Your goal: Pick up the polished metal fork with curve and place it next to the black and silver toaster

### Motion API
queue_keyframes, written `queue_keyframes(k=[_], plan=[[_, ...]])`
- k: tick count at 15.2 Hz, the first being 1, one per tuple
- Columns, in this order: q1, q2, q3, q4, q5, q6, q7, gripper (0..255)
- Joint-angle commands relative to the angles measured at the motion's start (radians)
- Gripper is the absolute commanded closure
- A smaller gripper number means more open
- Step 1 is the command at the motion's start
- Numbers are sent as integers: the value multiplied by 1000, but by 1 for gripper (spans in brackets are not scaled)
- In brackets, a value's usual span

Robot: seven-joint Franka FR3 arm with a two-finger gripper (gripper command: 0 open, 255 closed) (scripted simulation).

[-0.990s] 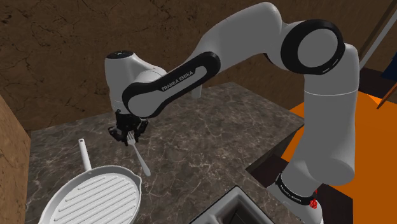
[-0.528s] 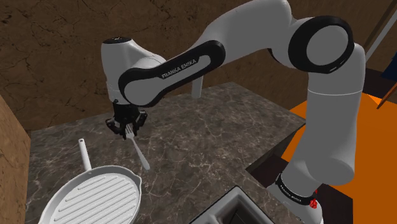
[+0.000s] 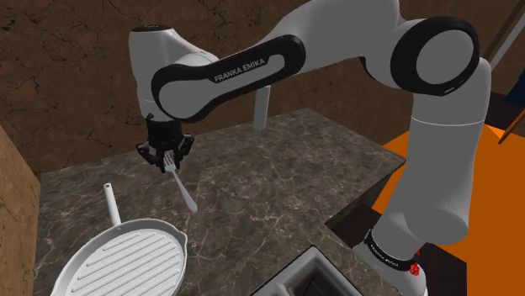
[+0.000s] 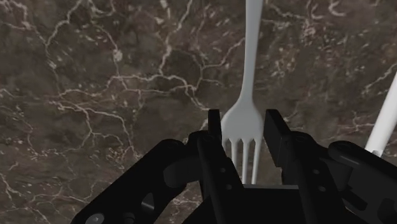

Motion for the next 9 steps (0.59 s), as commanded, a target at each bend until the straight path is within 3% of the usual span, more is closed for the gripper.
queue_keyframes(k=[1, 9], plan=[[1, -10, 3, 17, 6, -26, -2, 255], [1, -33, 9, 93, 21, -124, -15, 255]])
